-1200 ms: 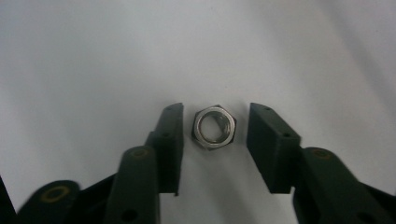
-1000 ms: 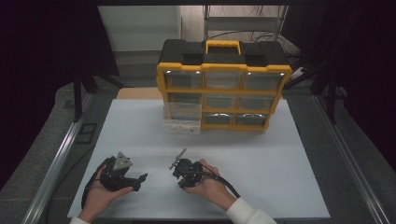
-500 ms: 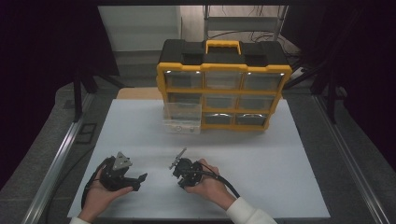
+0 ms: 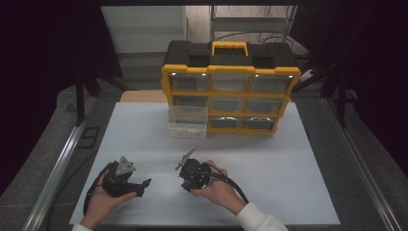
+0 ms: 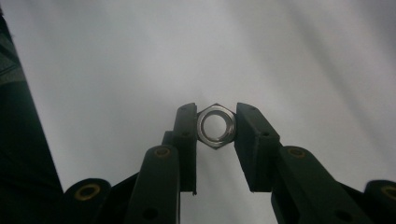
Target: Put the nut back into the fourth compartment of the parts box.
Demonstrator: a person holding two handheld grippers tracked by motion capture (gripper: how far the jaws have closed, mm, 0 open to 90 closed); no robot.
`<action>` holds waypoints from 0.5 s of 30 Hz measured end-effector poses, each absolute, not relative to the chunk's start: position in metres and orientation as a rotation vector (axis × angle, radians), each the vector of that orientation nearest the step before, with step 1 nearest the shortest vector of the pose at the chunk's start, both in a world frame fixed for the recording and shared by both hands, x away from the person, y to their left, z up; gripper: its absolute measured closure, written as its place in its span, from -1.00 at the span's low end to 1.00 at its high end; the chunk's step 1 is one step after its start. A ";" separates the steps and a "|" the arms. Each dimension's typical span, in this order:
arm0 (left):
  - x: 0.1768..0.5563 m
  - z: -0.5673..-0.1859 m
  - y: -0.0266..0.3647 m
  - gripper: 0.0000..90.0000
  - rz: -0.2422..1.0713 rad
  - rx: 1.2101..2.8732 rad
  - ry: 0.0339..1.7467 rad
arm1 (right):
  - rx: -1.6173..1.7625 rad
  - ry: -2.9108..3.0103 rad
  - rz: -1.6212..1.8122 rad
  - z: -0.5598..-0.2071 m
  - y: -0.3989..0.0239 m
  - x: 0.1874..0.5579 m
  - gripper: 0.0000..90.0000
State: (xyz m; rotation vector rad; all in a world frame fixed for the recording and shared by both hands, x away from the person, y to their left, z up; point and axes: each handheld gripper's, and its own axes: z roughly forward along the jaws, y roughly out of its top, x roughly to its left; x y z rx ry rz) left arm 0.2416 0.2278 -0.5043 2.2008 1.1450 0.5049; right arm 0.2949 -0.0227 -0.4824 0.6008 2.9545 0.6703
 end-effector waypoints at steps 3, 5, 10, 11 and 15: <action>0.242 -0.504 0.227 -0.72 0.504 2.196 1.148 | 0.597 2.946 0.700 -0.475 -0.025 0.295 0.57; 0.242 -0.504 0.227 -0.72 0.504 2.196 1.148 | 0.604 2.939 0.718 -0.472 -0.025 0.295 0.57; 0.242 -0.504 0.228 -0.72 0.505 2.196 1.147 | 0.621 2.920 0.778 -0.460 -0.030 0.298 0.57; 0.242 -0.504 0.228 -0.72 0.505 2.196 1.147 | 0.621 2.920 0.778 -0.460 -0.030 0.298 0.57; 0.242 -0.504 0.228 -0.72 0.505 2.194 1.148 | 0.634 2.900 0.818 -0.449 -0.033 0.300 0.57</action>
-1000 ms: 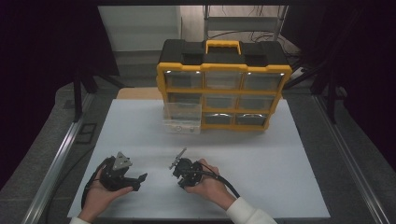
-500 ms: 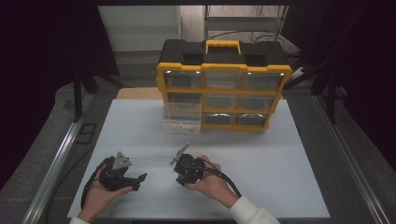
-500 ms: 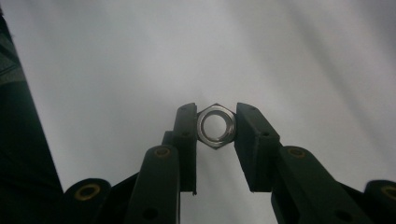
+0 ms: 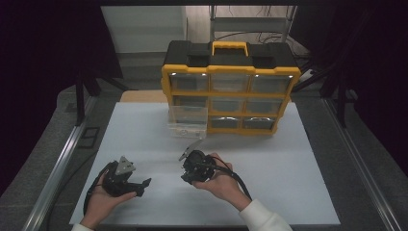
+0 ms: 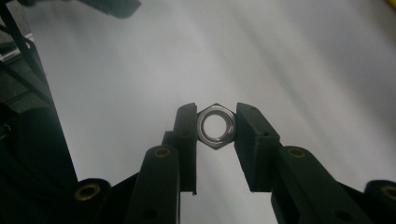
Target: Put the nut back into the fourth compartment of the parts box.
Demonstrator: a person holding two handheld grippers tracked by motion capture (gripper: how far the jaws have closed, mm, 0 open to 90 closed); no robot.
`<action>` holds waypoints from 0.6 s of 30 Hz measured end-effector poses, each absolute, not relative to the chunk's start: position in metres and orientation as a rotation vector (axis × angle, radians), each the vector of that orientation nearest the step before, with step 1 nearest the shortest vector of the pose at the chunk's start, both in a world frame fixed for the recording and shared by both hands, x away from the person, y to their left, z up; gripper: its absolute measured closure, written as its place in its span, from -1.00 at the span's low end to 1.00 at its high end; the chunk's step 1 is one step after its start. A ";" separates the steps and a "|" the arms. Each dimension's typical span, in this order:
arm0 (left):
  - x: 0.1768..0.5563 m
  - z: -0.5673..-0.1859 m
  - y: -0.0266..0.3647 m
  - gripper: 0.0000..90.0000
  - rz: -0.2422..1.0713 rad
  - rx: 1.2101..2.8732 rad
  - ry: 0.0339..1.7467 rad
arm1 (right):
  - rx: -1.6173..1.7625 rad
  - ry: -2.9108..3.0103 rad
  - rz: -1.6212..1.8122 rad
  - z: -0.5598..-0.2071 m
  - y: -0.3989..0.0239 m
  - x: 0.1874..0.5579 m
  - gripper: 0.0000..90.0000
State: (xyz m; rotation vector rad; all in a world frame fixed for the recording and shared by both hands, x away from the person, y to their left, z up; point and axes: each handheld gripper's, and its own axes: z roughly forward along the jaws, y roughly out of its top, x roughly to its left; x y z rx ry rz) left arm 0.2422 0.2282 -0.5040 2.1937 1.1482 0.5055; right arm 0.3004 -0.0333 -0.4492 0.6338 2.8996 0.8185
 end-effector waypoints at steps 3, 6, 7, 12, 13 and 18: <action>0.242 -0.504 0.228 -0.72 0.506 2.194 1.147 | 0.627 2.883 0.846 -0.440 -0.036 0.302 0.57; 0.243 -0.504 0.228 -0.72 0.505 2.190 1.150 | 0.620 2.871 0.862 -0.433 -0.037 0.302 0.57; 0.243 -0.504 0.227 -0.72 0.505 2.192 1.149 | 0.617 2.859 0.887 -0.426 -0.038 0.303 0.57; 0.243 -0.504 0.228 -0.72 0.504 2.193 1.147 | 0.622 2.838 0.918 -0.413 -0.041 0.307 0.57; 0.243 -0.504 0.228 -0.72 0.504 2.193 1.147 | 0.622 2.838 0.918 -0.413 -0.041 0.307 0.57; 0.243 -0.503 0.228 -0.72 0.506 2.191 1.147 | 0.610 2.824 0.944 -0.397 -0.043 0.313 0.57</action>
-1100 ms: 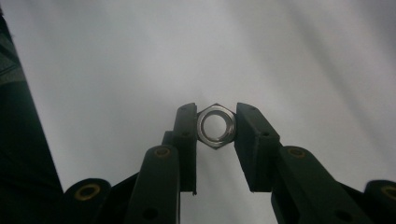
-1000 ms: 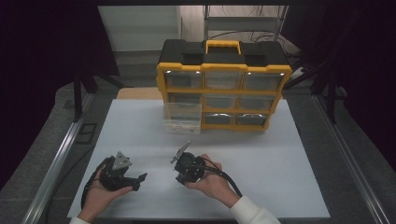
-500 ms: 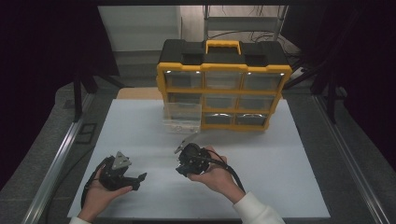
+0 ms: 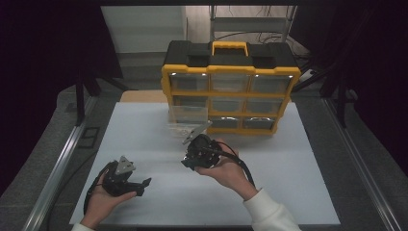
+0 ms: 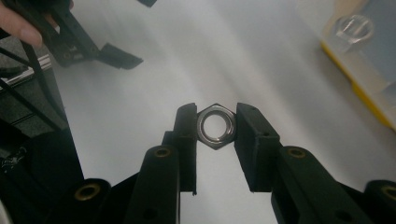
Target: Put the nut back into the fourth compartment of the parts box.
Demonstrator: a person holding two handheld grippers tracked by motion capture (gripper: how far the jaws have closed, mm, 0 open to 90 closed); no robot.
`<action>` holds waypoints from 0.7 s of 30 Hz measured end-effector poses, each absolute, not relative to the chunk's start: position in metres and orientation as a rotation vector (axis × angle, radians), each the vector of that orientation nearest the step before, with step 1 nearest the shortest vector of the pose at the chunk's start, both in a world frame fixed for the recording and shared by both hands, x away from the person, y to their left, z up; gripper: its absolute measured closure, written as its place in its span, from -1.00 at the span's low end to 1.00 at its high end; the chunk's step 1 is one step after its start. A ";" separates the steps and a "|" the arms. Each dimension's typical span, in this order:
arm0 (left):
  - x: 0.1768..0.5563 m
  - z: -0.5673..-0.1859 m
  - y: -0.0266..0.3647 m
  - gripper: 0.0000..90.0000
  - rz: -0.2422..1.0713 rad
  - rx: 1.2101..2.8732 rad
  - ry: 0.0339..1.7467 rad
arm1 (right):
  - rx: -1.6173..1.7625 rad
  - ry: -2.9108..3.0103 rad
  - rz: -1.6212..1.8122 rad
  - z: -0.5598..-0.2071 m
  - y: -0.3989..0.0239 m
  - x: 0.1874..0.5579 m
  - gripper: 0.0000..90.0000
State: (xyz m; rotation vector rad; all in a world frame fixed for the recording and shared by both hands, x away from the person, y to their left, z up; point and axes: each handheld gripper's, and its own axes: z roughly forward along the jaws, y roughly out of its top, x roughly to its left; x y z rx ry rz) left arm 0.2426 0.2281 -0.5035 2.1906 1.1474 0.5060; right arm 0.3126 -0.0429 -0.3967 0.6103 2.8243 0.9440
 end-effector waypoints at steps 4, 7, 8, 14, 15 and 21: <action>0.243 -0.504 0.228 -0.72 0.505 2.186 1.150 | 0.609 2.809 0.966 -0.384 -0.043 0.316 0.57; 0.243 -0.504 0.228 -0.72 0.507 2.183 1.150 | 0.601 2.792 0.978 -0.374 -0.042 0.319 0.57; 0.243 -0.504 0.228 -0.72 0.507 2.183 1.150 | 0.601 2.792 0.978 -0.374 -0.042 0.319 0.57; 0.243 -0.504 0.228 -0.72 0.507 2.184 1.149 | 0.600 2.772 1.000 -0.356 -0.040 0.324 0.57; 0.243 -0.503 0.228 -0.72 0.506 2.193 1.145 | 0.599 2.768 1.004 -0.354 -0.039 0.325 0.57; 0.243 -0.504 0.229 -0.72 0.506 2.190 1.148 | 0.605 2.755 1.023 -0.343 -0.037 0.332 0.57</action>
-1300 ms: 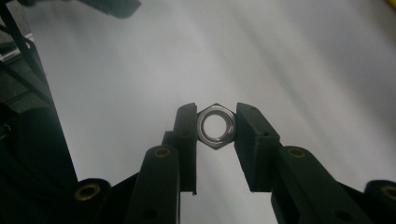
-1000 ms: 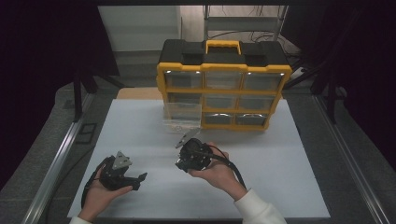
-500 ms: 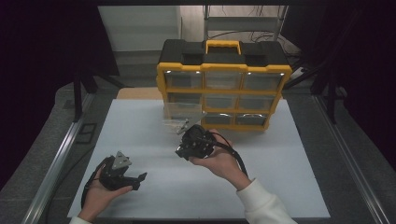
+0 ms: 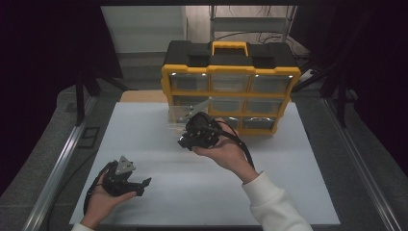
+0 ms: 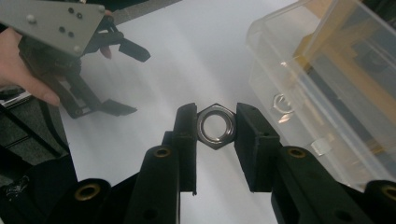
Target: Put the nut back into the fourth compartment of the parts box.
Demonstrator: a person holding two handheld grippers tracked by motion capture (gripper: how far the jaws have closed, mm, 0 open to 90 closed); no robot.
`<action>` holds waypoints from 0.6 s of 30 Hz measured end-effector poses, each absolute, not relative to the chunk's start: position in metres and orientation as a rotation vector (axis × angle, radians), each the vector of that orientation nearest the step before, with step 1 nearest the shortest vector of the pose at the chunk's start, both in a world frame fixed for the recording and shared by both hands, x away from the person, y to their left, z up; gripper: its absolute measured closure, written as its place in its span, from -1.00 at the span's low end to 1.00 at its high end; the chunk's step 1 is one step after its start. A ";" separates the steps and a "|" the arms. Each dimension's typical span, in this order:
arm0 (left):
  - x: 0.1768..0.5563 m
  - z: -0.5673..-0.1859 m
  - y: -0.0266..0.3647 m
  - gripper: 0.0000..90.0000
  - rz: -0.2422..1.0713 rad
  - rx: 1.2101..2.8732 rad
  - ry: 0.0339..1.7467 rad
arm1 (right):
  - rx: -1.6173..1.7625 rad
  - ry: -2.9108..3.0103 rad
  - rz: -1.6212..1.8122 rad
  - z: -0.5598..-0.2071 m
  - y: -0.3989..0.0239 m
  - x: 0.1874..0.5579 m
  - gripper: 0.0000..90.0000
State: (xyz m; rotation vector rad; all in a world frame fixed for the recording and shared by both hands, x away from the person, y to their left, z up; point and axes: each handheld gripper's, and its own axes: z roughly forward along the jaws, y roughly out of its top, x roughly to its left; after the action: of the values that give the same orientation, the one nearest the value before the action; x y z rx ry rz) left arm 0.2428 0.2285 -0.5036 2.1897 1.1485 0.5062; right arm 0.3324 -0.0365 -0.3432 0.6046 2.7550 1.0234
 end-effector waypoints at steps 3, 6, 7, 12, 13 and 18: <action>0.243 -0.504 0.229 -0.72 0.506 2.190 1.148 | 0.607 2.756 1.032 -0.341 -0.036 0.334 0.57; 0.243 -0.504 0.229 -0.72 0.506 2.188 1.149 | 0.615 2.748 1.038 -0.336 -0.036 0.337 0.57; 0.243 -0.504 0.229 -0.72 0.506 2.188 1.149 | 0.613 2.748 1.038 -0.336 -0.036 0.338 0.57; 0.242 -0.503 0.229 -0.72 0.516 2.180 1.144 | 0.638 2.725 1.059 -0.329 -0.039 0.341 0.57; 0.242 -0.503 0.229 -0.72 0.516 2.180 1.144 | 0.638 2.725 1.059 -0.329 -0.039 0.341 0.57; 0.242 -0.502 0.229 -0.72 0.516 2.177 1.144 | 0.652 2.707 1.077 -0.322 -0.041 0.346 0.57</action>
State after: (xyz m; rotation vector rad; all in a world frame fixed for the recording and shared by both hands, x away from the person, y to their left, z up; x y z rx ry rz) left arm 0.2423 0.2292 -0.5024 2.1770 1.1442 0.5157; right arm 0.3458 -0.0407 -0.3221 0.6523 2.7070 1.0769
